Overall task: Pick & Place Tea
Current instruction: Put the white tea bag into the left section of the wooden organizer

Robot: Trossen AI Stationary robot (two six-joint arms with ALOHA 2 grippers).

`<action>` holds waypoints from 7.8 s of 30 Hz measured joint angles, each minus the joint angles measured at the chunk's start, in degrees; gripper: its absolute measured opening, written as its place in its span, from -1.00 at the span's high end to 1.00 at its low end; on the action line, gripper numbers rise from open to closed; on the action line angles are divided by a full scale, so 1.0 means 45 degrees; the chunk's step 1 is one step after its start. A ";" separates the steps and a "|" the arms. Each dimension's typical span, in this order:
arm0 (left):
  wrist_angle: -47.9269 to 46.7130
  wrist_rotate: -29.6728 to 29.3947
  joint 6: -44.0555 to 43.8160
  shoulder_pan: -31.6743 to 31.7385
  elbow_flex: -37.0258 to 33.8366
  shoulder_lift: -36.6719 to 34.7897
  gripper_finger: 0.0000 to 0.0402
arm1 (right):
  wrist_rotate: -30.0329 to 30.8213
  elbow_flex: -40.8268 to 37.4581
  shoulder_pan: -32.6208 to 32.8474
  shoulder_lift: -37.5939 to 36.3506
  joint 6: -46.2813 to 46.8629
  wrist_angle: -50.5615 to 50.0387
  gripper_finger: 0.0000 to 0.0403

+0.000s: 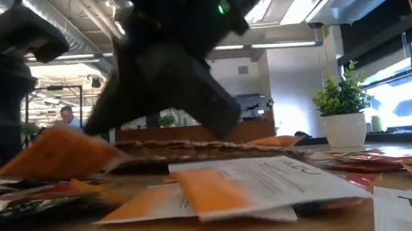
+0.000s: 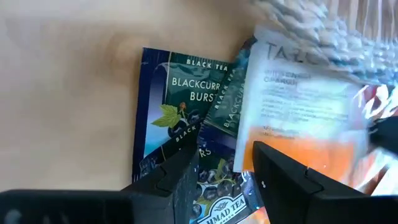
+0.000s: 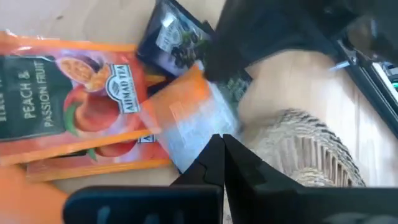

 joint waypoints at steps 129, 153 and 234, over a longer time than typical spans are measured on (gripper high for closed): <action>0.1982 -0.0023 0.2140 -0.0178 -0.0010 0.0711 0.28 | -0.2602 0.1570 -0.0558 0.1307 -0.3045 -0.0103 0.97; 0.1975 -0.3754 0.6189 -0.0178 -0.0029 -0.3323 0.28 | 0.2469 0.1589 -0.0253 -0.0515 -0.4022 -0.3497 0.98; 1.1244 1.6114 1.6264 1.0910 0.0000 -0.4335 0.28 | -0.1181 0.1580 -0.0798 -0.7106 -1.0341 -0.5832 0.96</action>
